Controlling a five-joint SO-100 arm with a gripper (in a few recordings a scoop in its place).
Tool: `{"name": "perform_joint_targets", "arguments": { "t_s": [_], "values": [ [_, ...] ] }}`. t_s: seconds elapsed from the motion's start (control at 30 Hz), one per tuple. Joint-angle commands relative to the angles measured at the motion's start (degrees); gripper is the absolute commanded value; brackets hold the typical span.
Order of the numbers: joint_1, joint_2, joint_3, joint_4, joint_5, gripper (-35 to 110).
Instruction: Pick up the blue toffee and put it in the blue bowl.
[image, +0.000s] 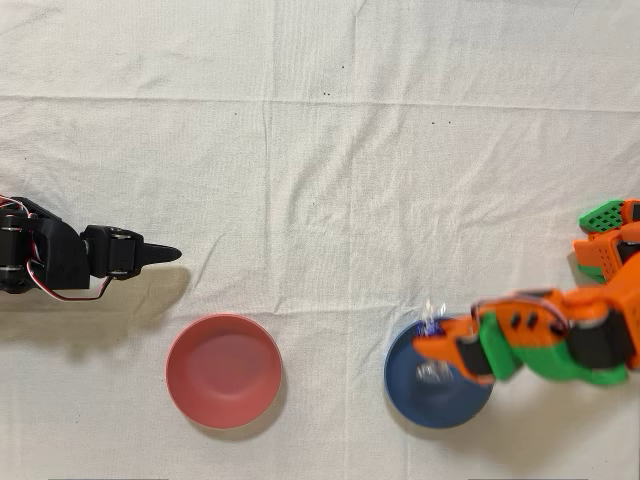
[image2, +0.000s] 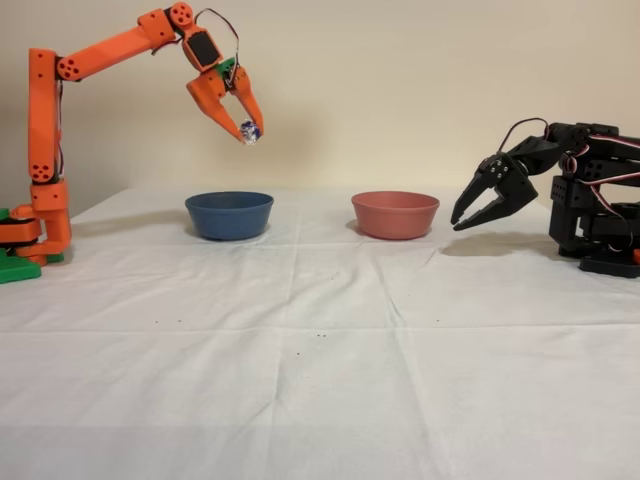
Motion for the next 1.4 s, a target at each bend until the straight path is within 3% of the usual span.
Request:
{"name": "perform_joint_targets", "arguments": {
  "t_s": [0.0, 0.3, 0.93, 1.13, 1.27, 1.37],
  "values": [
    [-5.5, -1.3, -7.1, 1.6, 0.8, 14],
    [-12.1, -7.2, -3.6, -1.6, 5.4, 14],
    [-12.1, -16.1, 1.6, -4.4, 6.4, 14],
    [-12.3, -16.0, 0.7, -3.3, 8.5, 30],
    [-12.0, -14.6, 1.5, -2.0, 10.2, 53],
    [-12.0, -12.9, 3.9, -1.4, 10.3, 60]
  ]
}}
